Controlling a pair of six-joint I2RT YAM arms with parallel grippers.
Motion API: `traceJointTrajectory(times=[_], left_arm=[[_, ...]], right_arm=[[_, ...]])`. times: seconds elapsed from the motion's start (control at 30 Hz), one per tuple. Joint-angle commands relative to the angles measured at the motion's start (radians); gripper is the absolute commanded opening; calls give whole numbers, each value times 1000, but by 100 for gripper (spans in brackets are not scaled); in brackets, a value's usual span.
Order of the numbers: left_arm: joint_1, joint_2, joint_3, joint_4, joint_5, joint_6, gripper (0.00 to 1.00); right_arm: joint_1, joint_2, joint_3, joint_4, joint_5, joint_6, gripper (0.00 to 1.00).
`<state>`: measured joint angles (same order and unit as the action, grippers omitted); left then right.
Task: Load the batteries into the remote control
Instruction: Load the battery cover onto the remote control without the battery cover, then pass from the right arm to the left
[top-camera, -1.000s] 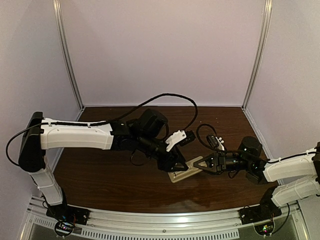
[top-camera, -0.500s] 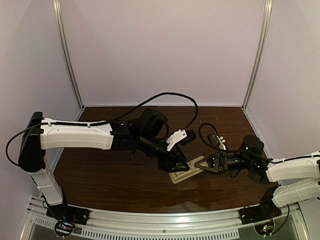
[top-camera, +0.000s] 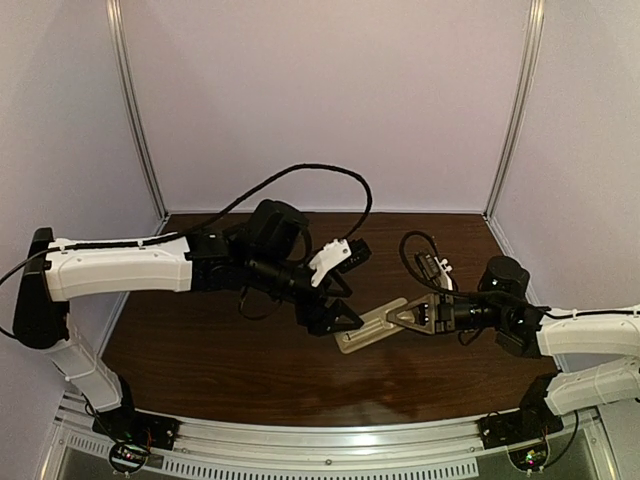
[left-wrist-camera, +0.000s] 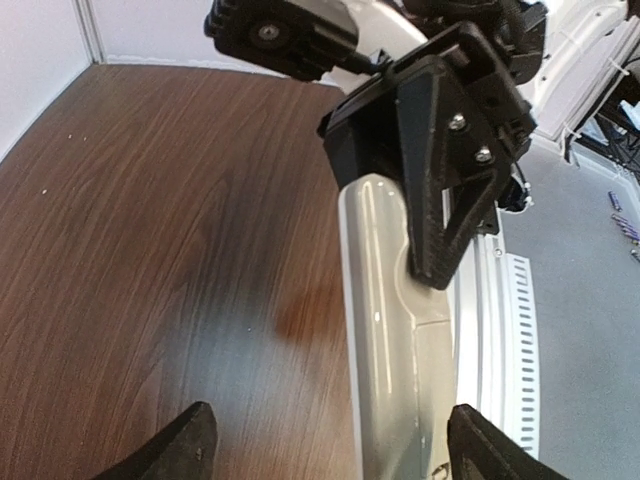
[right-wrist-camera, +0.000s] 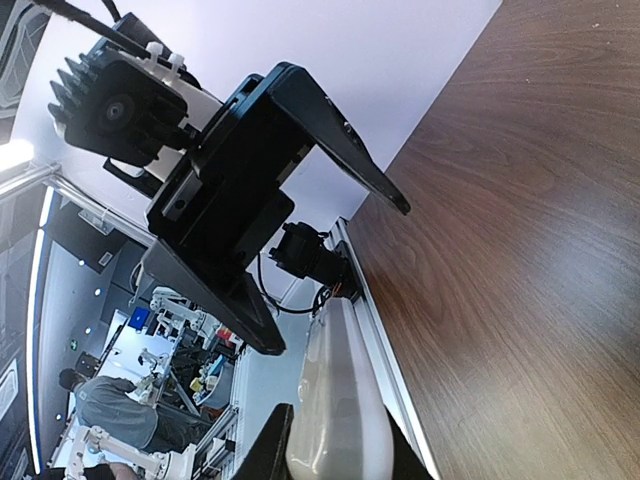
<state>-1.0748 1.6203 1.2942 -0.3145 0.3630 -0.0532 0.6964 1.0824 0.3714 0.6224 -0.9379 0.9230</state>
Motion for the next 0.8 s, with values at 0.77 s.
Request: traceJointTrajectory(times=[0.77], left_arm=[[-93, -190, -151, 122, -414, 186, 97]], right_arm=[[9, -35, 129, -227, 132, -35, 0]])
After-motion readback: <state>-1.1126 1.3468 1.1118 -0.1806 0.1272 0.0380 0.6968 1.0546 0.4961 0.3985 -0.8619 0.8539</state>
